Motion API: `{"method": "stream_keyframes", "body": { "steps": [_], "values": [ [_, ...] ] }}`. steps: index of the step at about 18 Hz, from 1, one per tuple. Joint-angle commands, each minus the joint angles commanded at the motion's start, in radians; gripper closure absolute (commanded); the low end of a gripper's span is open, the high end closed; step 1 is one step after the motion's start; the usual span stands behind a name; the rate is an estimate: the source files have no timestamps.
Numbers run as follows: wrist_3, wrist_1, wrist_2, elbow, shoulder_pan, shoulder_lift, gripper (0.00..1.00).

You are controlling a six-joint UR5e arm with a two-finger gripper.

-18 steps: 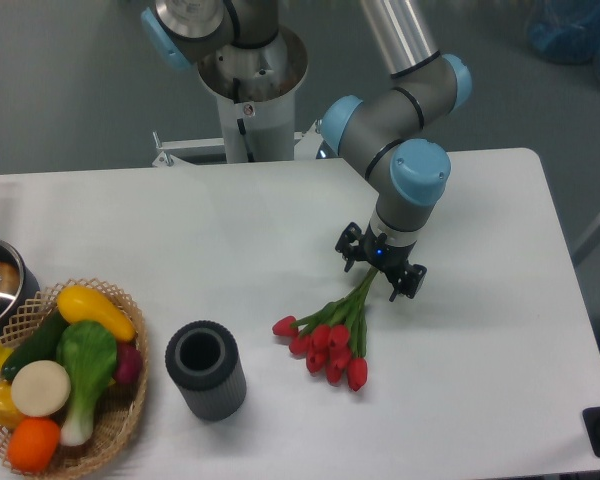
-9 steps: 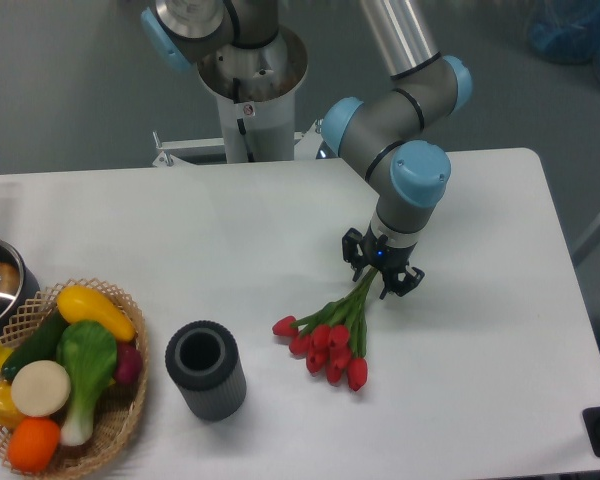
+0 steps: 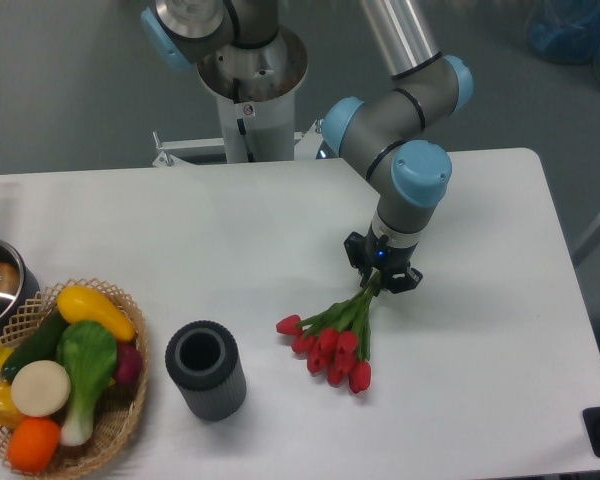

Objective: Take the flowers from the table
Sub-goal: 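Close the gripper around the green tulip stems, then lift the red tulip bouquet up off the table by its stems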

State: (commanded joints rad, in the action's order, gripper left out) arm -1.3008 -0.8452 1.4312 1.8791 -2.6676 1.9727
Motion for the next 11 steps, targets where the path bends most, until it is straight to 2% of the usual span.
{"method": "stream_keyframes", "body": {
  "steps": [7,9,11],
  "values": [
    [0.002,-0.002,0.002,-0.041,0.000,-0.008,0.76],
    [0.003,-0.002,0.000,-0.054,0.002,-0.014,0.82],
    [0.002,-0.002,-0.003,-0.058,0.002,-0.021,0.83]
  ]
}}
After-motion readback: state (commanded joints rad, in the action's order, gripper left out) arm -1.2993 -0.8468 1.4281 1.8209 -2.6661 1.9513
